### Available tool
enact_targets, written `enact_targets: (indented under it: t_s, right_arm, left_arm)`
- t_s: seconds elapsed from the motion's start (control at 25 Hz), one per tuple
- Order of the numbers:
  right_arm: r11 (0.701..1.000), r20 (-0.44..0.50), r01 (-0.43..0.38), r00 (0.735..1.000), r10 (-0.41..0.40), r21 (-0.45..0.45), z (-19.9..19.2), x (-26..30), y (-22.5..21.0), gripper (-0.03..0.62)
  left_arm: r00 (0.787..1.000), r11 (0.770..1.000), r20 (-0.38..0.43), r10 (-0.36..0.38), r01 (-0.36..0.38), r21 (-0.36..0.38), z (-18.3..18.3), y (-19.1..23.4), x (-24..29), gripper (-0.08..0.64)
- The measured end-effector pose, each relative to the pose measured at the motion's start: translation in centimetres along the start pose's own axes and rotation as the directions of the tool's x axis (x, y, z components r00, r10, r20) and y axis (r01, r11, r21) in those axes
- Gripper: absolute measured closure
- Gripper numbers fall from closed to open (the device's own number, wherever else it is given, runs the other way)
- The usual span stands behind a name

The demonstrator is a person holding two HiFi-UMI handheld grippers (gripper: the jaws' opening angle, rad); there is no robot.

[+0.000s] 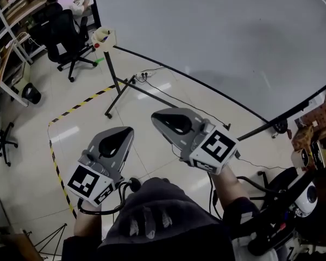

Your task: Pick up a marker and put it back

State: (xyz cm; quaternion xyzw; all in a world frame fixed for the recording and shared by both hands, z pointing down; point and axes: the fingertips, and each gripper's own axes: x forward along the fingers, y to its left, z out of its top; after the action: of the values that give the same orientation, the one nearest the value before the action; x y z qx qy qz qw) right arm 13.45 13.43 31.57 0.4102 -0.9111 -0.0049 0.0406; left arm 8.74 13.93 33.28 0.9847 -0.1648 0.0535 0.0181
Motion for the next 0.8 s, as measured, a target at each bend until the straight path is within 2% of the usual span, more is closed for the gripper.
enact_targets:
  t_s: [0.2, 0.36, 0.8]
  right_arm:
    - [0.999, 0.007, 0.04, 0.999, -0.04, -0.004, 0.1, -0.4, -0.5, 0.591]
    - [0.999, 0.036, 0.045, 0.998, -0.045, -0.01, 0.9, -0.4, -0.4, 0.592]
    - [0.999, 0.014, 0.046, 0.999, -0.046, -0.027, 0.8, 1.5, -0.2, 0.592]
  left_arm:
    - [1.0, 1.0, 0.001, 0.004, -0.004, 0.003, 0.1, -0.1, 0.3, 0.554]
    - [1.0, 1.0, 0.0, 0.009, -0.009, 0.006, 0.0, 0.0, 0.2, 0.554]
    - [1.0, 1.0, -0.028, 0.008, -0.008, -0.021, -1.4, 1.7, -0.4, 0.554]
